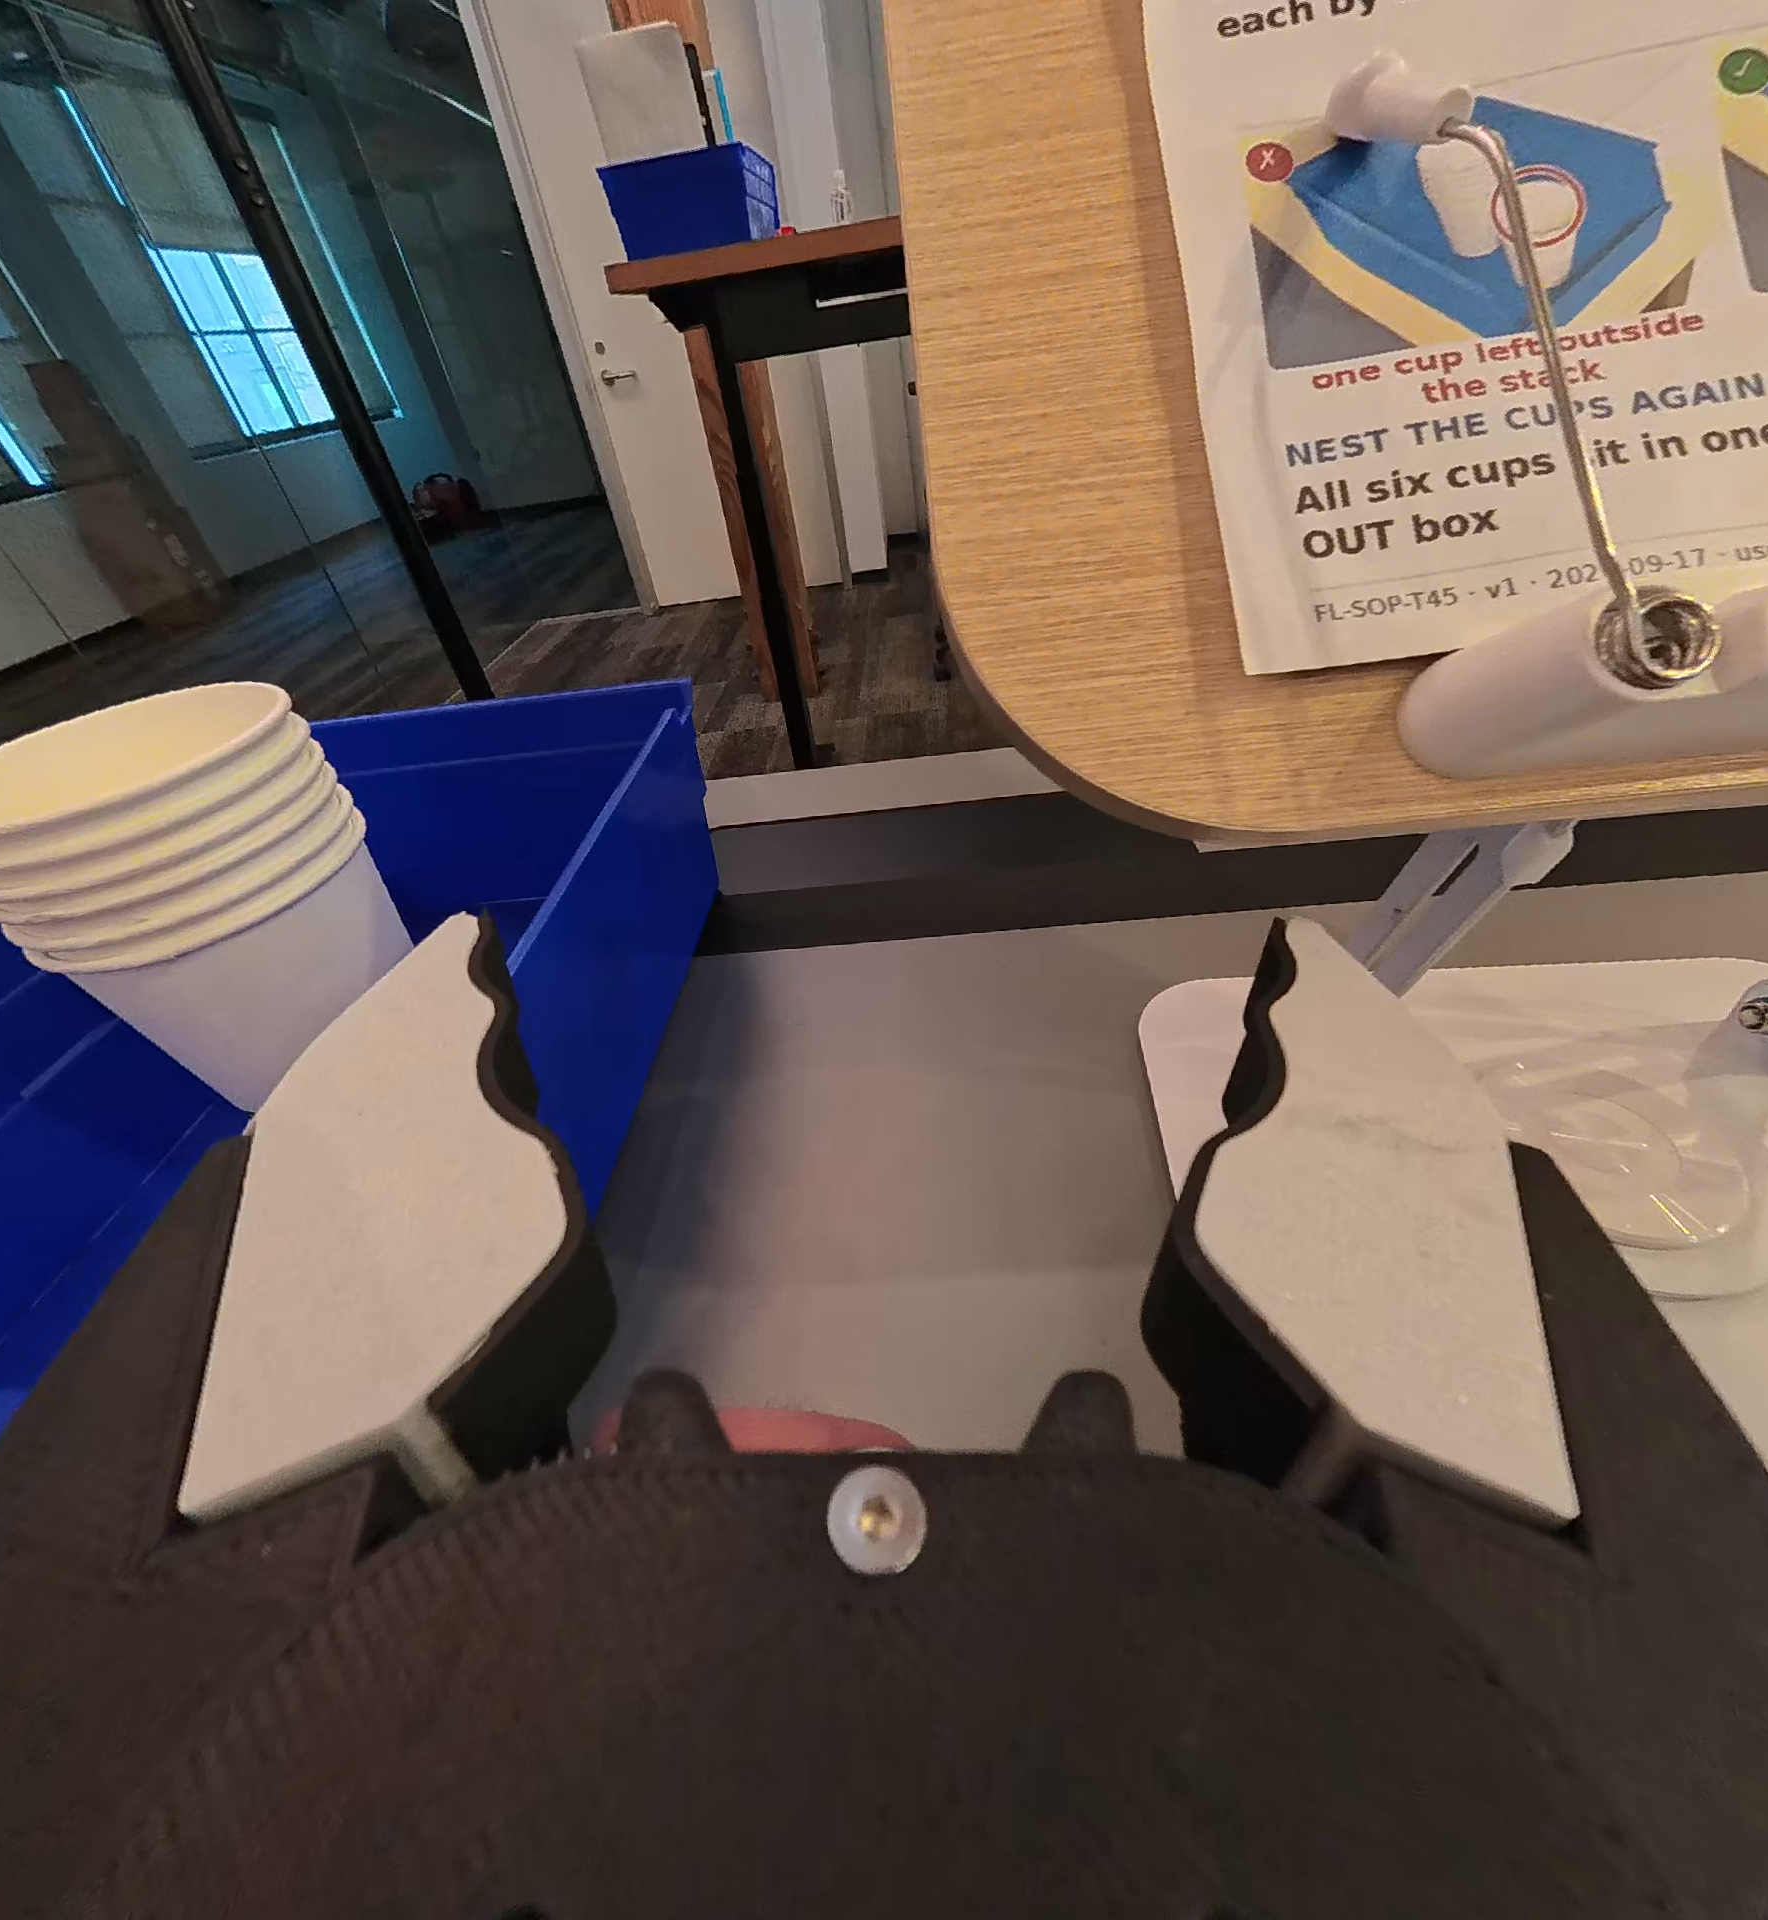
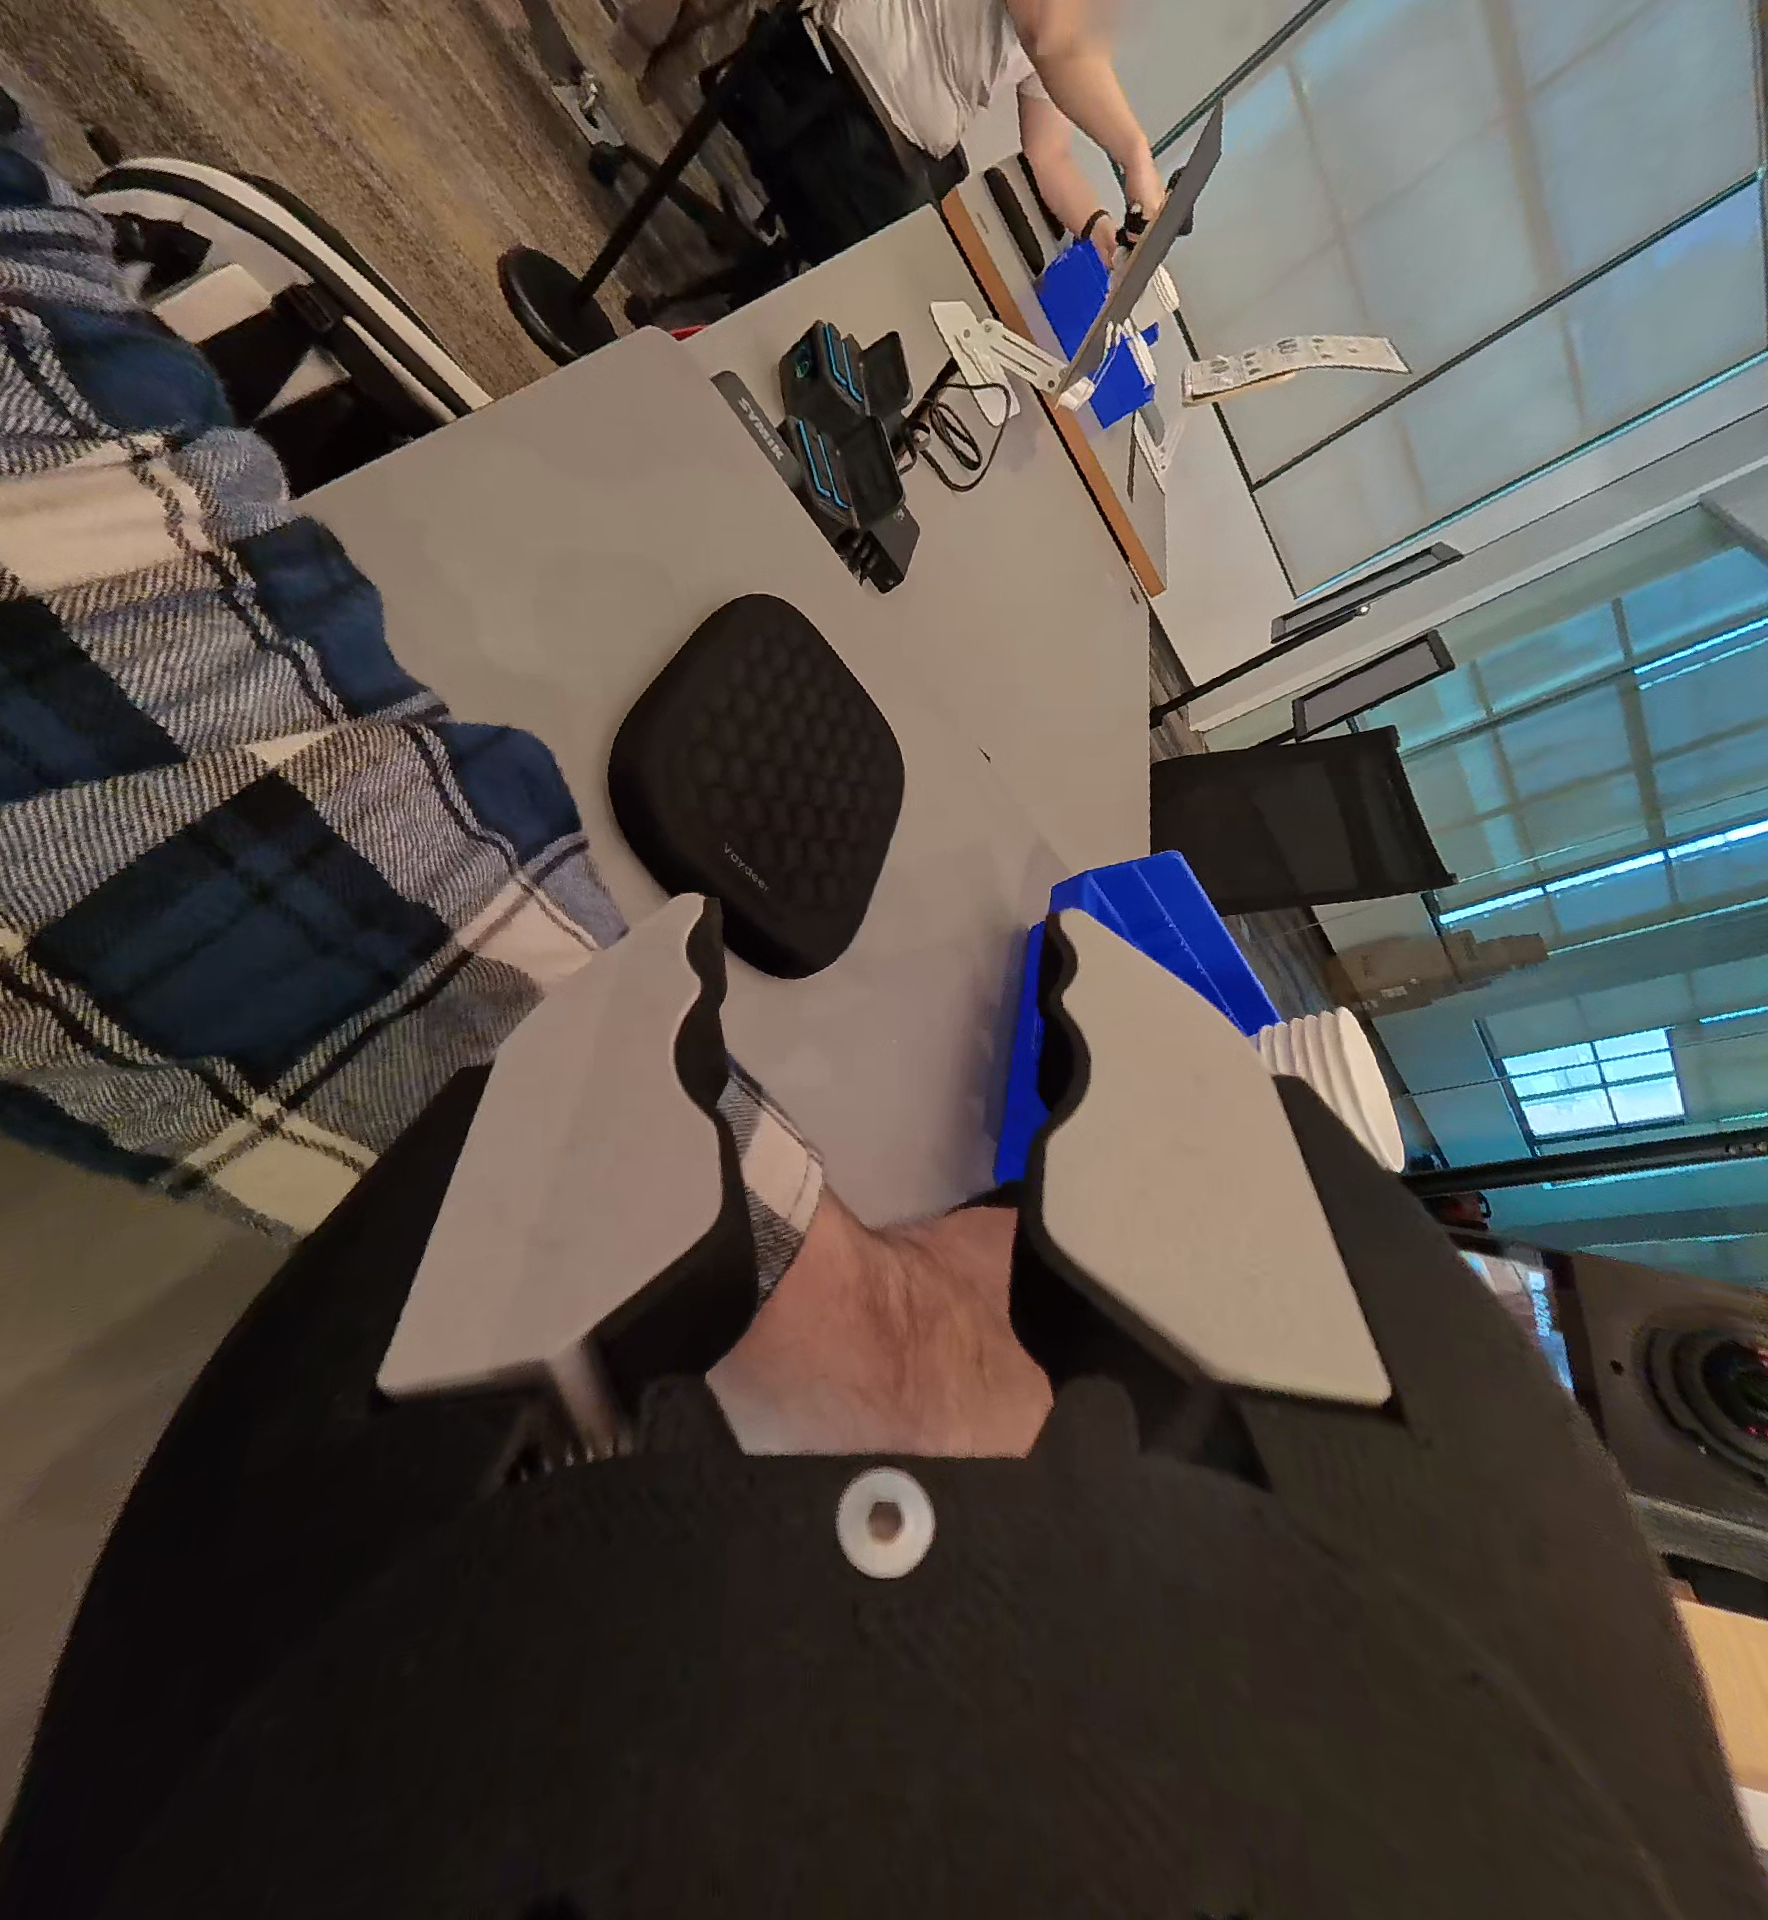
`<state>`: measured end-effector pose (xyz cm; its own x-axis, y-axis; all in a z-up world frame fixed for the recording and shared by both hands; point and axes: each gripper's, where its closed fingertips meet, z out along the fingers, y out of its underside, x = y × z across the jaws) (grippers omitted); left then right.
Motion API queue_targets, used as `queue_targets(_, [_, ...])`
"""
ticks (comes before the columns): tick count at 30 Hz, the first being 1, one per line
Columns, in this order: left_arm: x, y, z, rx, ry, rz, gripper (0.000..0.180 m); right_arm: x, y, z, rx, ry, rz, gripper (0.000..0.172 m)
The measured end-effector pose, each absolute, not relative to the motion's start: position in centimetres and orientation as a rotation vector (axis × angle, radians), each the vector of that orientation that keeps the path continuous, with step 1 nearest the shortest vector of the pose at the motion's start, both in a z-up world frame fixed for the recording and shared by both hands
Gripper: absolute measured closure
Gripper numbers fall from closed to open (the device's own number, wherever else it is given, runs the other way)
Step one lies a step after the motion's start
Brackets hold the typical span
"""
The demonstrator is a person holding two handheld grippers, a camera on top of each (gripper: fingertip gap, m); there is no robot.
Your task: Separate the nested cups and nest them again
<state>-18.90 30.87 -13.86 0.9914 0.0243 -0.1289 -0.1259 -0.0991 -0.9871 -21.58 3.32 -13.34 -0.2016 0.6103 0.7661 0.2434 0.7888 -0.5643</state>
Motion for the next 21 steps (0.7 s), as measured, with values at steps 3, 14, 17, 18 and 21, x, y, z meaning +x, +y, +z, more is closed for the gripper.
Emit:
queue_targets(3, [-18.9, 30.9, -13.9, -1.668, 0.076, 0.127, 0.05, -21.5, 4.1, -13.5, -0.72, -1.781, 0.401, 0.113])
queue_targets(14, [-19.3, 30.9, -14.0, -1.671, 0.064, 0.122, 0.05, -19.3, 3.6, -10.8, -0.685, -1.718, 0.432, 0.11])
queue_targets(17, [-19.5, 30.8, -13.9, -1.669, 0.057, 0.119, 0.05, -17.9, 4.7, -10.7, -0.741, -1.656, 0.463, 0.11])
queue_targets(18, [-19.6, 30.8, -13.8, -1.669, 0.055, 0.119, 0.05, -17.3, 5.1, -10.9, -0.764, -1.635, 0.465, 0.109])
queue_targets(21, [-19.9, 30.8, -13.8, -1.668, 0.049, 0.118, 0.05, -14.4, 7.2, -11.7, -0.871, -1.535, 0.454, 0.107])
